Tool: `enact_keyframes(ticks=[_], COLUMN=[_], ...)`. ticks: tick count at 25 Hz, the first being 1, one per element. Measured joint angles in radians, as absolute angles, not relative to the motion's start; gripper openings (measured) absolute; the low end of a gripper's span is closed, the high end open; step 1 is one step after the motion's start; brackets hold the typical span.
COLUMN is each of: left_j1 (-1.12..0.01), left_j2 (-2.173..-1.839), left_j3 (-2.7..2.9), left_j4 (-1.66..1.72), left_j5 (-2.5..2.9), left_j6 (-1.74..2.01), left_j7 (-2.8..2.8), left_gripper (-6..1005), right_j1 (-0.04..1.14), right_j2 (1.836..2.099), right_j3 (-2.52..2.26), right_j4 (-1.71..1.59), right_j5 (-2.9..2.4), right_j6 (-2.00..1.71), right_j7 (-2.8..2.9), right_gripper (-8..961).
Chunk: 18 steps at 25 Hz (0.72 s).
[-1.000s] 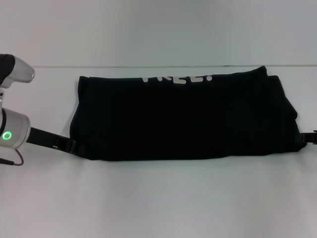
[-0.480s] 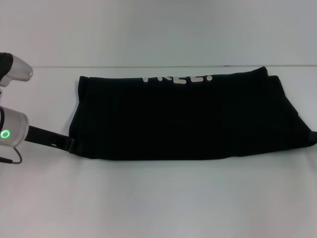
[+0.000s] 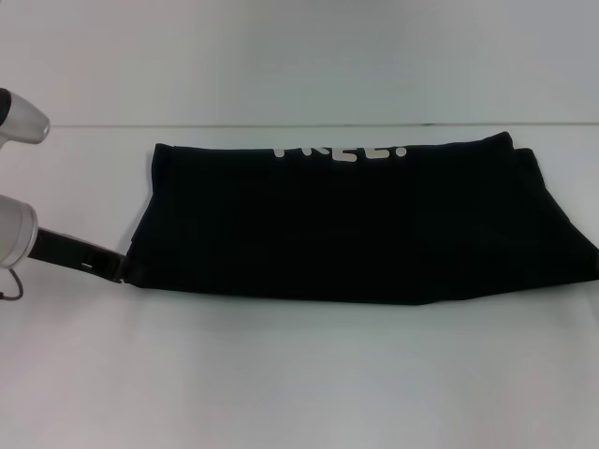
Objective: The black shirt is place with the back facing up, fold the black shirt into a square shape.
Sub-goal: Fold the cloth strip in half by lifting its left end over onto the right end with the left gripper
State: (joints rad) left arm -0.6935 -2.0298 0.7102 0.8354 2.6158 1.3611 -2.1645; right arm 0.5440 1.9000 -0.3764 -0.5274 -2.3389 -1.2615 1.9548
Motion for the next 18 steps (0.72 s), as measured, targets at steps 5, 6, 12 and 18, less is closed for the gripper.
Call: enact_keyframes(ticks=[5, 6, 12, 18], left_j1=[-0.692, -0.691, -0.687, -0.683], left_j2=[-2.028, -2.028, -2.025, -2.025], left_j3=[0.710, 0.710, 0.688, 0.682], left_j4=[0.836, 0.836, 0.836, 0.836], left_j5=[2.617, 2.617, 2.617, 2.619], left_j6=[1.376, 1.378, 1.375, 1.378], left_j7=[-2.140, -2.135, -2.112, -2.106], left_gripper=[94, 96, 105, 114], right_j1=[0.540, 0.540, 0.532, 0.529], right_j2=[1.894, 1.894, 1.892, 1.891], right_j3=[-0.367, -0.367, -0.368, -0.371], right_j4=[-0.528, -0.528, -0.528, -0.528], right_j5=[-2.339, -2.340, -2.342, -2.342], right_j6=[-1.287, -1.291, -1.300, -1.310], right_j7=[1.953, 1.953, 1.953, 1.947], right_gripper=[10, 10, 11, 12])
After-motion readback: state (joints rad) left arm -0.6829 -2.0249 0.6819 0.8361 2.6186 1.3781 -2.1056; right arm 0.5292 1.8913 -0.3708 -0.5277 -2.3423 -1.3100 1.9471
